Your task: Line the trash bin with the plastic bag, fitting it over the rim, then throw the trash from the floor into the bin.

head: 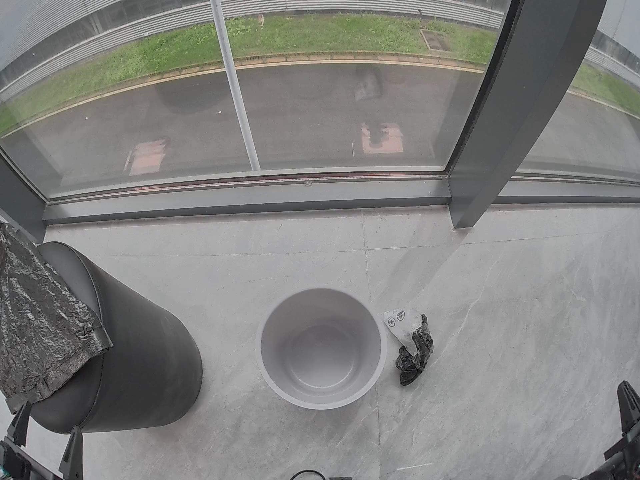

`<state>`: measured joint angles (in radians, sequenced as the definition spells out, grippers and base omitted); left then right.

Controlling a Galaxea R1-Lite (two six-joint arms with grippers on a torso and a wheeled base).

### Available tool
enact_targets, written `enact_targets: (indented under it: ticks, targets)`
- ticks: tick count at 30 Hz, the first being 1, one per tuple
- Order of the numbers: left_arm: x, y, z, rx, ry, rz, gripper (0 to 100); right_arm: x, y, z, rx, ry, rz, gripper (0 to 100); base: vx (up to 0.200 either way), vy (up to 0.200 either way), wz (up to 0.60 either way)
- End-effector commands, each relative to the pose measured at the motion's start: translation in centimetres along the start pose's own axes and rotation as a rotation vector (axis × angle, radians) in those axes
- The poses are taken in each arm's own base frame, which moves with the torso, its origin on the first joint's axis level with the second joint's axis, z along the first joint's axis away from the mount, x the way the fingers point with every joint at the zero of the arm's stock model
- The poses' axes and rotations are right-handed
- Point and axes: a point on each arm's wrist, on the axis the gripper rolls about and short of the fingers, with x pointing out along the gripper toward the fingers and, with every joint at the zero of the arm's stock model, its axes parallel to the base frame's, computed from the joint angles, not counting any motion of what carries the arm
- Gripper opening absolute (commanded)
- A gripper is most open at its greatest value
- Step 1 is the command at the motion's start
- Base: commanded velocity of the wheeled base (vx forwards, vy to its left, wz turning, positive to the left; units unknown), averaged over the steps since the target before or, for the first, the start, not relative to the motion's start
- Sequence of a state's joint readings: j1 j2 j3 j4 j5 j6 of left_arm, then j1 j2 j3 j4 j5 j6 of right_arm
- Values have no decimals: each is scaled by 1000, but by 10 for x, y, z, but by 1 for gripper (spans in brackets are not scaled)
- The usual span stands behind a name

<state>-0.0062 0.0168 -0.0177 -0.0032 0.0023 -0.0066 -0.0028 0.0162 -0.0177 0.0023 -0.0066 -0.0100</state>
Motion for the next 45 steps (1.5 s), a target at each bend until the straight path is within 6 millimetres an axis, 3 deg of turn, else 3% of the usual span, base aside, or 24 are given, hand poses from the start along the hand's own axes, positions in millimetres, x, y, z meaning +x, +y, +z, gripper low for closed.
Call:
enact_targets:
  ticks: [1,9,10,11,12,13,14,15,17,18,25,32,33,34,36,41,45]
  targets:
    - [0,0,-5,0,-2,-7,100,0,0,-5,5,1,-1,0,0,0,0]
    - [1,0,-5,-3,10,-8,100,0,0,-4,-16,-4,0,0,0,0,0]
    - [1,0,-5,-1,21,-10,100,-1,0,0,-22,-22,-2,0,0,0,0]
    - [2,0,-4,-3,24,-10,100,-5,0,20,-3,-94,2,0,0,0,0]
    - [2,0,-4,-3,24,-10,100,-5,0,20,-3,-94,2,0,0,0,0]
    - [-1,0,41,-71,-60,-22,100,-12,-1,80,86,-226,12,0,0,0,0]
    - [-2,0,53,-97,-70,-28,100,-11,-1,86,97,-226,13,0,0,0,0]
    - [-3,1,114,-264,-118,-74,100,-5,-1,108,107,-217,17,0,0,0,0]
    - [-1,1,143,-250,-69,-104,100,8,0,114,37,-168,45,0,0,0,0]
    - [2,1,148,-201,-34,-111,100,14,1,114,20,-140,66,0,0,0,0]
    - [39,-4,129,-49,114,-180,100,50,6,123,33,-69,267,0,0,0,0]
    - [78,-9,103,184,320,-207,100,114,26,134,44,-48,363,0,0,0,0]
    - [78,-9,103,184,320,-207,100,114,26,134,44,-48,363,0,0,0,0]
    - [86,-9,97,279,361,-215,100,129,31,132,63,-44,368,0,0,0,0]
    - [90,-9,90,393,399,-226,100,140,35,128,82,-47,381,0,0,0,0]
    - [96,-7,85,611,430,-186,100,153,39,115,84,-27,345,0,0,0,0]
    - [105,-8,84,715,434,-176,100,153,39,116,85,-35,340,0,0,0,0]
